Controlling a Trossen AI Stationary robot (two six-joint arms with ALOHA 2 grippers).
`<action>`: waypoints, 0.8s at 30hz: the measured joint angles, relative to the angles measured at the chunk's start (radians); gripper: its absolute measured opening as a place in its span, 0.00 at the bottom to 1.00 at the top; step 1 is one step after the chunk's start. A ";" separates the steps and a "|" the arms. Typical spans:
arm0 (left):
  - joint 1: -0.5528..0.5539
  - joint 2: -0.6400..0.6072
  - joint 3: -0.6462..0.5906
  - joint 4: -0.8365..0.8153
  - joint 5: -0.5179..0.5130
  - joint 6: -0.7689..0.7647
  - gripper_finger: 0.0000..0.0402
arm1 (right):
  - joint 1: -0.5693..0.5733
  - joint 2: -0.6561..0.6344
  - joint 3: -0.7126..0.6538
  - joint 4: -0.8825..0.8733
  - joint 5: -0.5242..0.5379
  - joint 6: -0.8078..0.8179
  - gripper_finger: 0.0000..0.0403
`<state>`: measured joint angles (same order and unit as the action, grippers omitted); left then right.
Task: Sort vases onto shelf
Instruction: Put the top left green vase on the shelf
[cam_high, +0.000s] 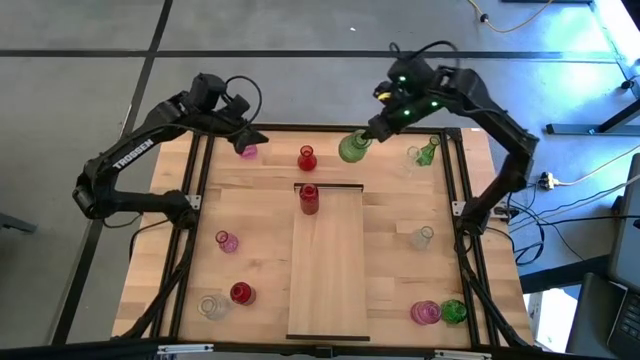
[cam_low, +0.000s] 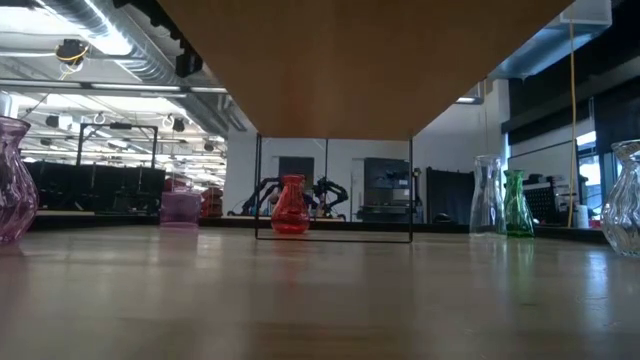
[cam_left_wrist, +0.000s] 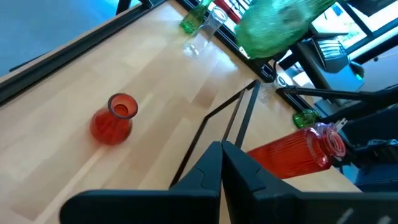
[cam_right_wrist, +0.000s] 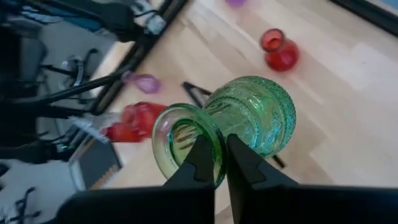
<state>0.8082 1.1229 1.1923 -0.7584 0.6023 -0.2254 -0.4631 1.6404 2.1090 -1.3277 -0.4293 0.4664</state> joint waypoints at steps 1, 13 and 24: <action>0.000 0.000 0.000 0.001 -0.004 0.000 0.00 | 0.010 -0.013 0.000 0.000 -0.015 0.003 0.00; 0.000 0.000 0.000 0.003 -0.018 -0.007 0.00 | 0.232 -0.063 0.000 0.090 -0.167 0.164 0.00; -0.022 0.001 0.000 0.003 -0.029 -0.031 0.00 | 0.391 0.055 0.000 0.063 -0.194 0.208 0.00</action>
<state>0.7862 1.1236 1.1923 -0.7551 0.5733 -0.2562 -0.0725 1.6951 2.1094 -1.2648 -0.6228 0.6743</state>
